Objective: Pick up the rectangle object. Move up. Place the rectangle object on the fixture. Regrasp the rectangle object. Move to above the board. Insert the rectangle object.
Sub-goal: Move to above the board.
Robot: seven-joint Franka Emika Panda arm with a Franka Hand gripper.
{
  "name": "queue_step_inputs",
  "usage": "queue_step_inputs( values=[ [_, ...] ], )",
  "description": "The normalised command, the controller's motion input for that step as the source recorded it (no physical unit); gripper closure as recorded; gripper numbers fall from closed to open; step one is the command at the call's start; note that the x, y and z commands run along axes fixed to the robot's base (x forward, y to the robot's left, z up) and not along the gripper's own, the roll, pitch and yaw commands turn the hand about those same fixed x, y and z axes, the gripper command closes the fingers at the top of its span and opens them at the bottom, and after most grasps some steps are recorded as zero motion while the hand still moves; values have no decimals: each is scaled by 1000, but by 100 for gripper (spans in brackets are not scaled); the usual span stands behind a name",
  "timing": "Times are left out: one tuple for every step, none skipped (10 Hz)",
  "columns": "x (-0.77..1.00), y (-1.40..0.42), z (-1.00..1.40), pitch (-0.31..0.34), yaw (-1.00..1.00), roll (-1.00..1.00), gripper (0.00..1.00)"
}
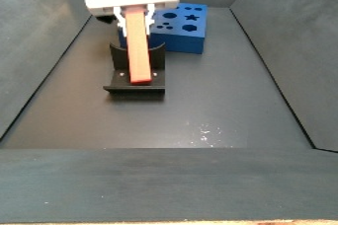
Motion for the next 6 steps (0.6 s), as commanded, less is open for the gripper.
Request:
queue_step_inputs(
  values=[
    [-101, 55, 1000, -145, 103, 104, 100],
    [-103, 52, 1000, -169, 57, 59, 100],
    [-104, 51, 1000, -172, 33, 47, 100],
    [-106, 48, 1000, -169, -14, 31, 100],
    [-106, 47, 1000, -154, -51, 32, 100],
    [-106, 46, 1000, -135, -88, 36, 100]
  ],
)
